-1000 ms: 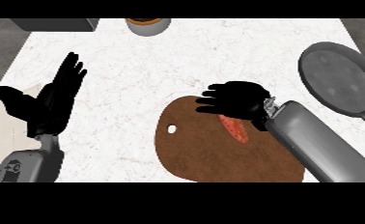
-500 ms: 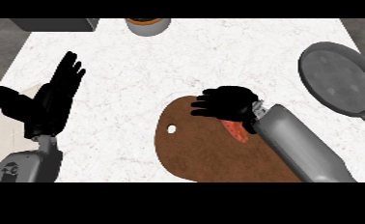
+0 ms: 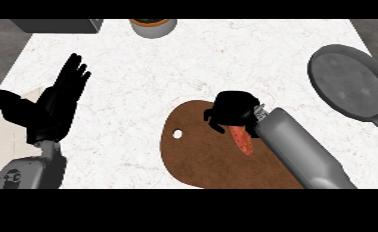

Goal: Pick the sweet potato from the cutting board and place it in the pan

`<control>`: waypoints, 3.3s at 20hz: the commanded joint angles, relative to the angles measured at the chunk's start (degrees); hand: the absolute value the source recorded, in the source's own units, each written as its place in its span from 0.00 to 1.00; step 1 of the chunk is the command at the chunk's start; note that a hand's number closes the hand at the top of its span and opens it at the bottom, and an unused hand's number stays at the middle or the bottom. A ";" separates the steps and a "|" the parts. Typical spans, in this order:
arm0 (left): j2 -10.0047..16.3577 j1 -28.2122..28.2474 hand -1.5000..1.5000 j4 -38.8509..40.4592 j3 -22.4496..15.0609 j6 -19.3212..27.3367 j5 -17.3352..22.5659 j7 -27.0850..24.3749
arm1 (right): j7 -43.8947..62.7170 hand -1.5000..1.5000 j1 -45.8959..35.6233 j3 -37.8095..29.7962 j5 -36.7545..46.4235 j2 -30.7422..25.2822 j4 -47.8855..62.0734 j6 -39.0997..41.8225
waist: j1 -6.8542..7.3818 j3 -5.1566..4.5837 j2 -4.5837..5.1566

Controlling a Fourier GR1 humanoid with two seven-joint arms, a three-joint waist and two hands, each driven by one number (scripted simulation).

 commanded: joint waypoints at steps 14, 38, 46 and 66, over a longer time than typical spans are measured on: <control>-0.04 3.87 0.50 -1.34 3.06 1.24 -0.59 0.70 | 25.85 1.00 12.23 -24.49 -5.17 0.51 -0.15 -0.18 | -6.56 0.15 -0.84; -0.71 -0.37 0.50 0.59 2.43 -1.97 0.05 0.90 | 51.26 1.00 12.59 -48.07 -11.66 -2.90 -52.28 8.85 | -0.43 0.23 0.38; -2.59 0.56 0.50 0.13 0.31 -0.56 -3.25 -1.00 | 38.53 1.00 10.73 -58.53 -15.69 -10.21 -29.18 -6.18 | 0.00 0.26 0.55; -2.96 -0.10 0.50 0.68 0.51 -3.00 -2.33 -2.36 | 10.15 1.00 -5.26 -61.89 -13.61 -22.26 36.13 -35.11 | 2.64 0.40 1.49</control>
